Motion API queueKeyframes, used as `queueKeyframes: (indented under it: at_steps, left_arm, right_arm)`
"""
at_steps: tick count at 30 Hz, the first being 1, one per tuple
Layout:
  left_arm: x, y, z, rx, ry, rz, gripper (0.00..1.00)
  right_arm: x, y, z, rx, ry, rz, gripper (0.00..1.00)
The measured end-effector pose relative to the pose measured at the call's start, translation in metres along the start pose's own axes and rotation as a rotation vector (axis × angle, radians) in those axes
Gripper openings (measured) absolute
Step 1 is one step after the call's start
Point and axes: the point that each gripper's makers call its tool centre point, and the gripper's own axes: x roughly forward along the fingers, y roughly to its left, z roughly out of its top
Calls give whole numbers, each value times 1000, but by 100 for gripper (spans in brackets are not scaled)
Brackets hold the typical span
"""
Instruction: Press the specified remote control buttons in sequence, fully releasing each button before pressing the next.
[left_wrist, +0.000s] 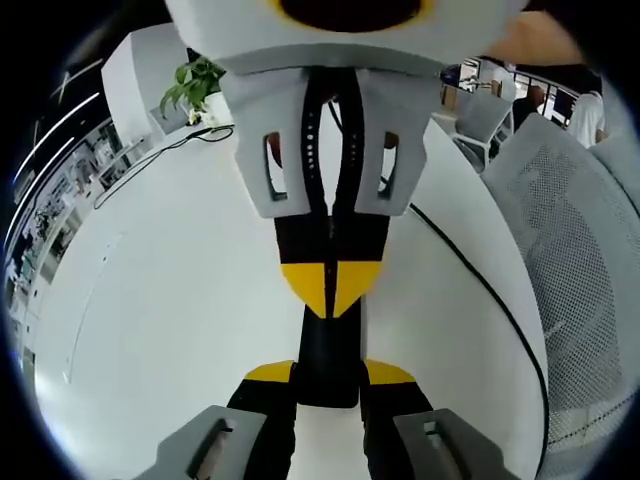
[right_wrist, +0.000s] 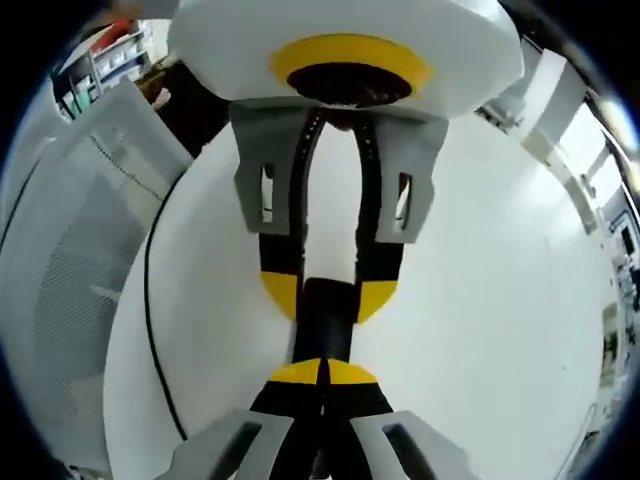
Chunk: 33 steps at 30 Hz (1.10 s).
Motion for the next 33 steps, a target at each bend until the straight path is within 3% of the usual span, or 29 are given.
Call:
queueKeyframes:
  at_steps: [13,25,28,33]
  left_arm:
    - [0,-1,0,3,3,6,23]
    - [1,-1,1,5,10,9,23]
    - [1,-1,1,5,12,10,23]
    - [0,-1,1,6,14,12,23]
  right_arm:
    - [-7,-1,-3,-24,-32,-39,0]
    - [-32,-7,11,-8,-127,-84,0]
    - [-34,-6,14,56,-150,-80,17]
    - [-37,-4,16,28,-163,-105,25]
